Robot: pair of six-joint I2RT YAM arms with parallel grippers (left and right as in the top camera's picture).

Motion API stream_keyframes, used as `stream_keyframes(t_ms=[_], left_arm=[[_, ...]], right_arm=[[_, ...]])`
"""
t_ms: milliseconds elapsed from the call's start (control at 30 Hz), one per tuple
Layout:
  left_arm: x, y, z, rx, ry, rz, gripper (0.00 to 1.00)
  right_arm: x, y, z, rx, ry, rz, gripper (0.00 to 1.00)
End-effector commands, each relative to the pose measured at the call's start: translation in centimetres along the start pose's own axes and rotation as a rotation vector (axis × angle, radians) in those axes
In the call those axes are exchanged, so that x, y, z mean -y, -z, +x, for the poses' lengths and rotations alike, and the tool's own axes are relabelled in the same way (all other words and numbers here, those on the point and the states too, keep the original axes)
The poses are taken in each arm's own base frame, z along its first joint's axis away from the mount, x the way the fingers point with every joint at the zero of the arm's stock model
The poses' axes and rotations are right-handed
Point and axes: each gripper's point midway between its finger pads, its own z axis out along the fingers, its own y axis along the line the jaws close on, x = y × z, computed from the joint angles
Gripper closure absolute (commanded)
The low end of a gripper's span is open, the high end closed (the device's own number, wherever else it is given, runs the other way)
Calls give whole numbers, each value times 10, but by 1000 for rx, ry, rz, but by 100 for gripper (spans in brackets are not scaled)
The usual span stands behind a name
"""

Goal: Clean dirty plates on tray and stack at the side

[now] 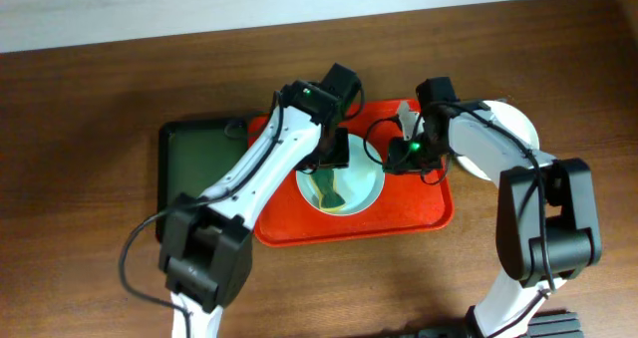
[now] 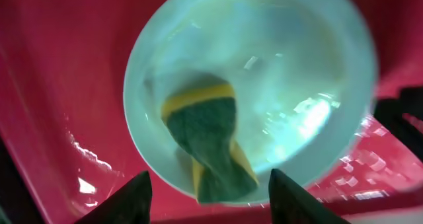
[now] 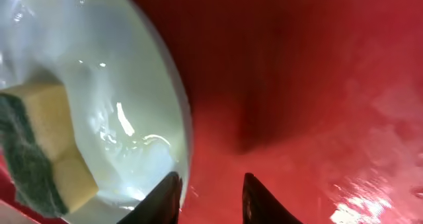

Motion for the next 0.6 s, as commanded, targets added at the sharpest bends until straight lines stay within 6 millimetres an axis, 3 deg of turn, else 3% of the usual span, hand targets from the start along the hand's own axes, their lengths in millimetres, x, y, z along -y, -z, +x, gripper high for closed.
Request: stream_keyframes(t_ms=[0, 200, 333, 433, 467, 567], left_arm=[[-20, -21, -8, -39, 75, -29, 46], [-19, -34, -3, -86, 84, -15, 44], [-8, -46, 7, -154, 86, 36, 42], [-3, -56, 17, -212, 68, 56, 43], [-4, -57, 20, -224, 70, 48, 43], [0, -56, 27, -248, 47, 59, 45]], right_arm=[[-9, 0, 1, 4, 10, -52, 71], [-13, -10, -5, 26, -50, -50, 78], [-3, -15, -4, 22, -93, -4, 80], [-3, -15, -5, 26, -91, -5, 93], [-3, -15, -5, 26, -91, -5, 94], [-3, -15, -7, 33, -88, -6, 82]])
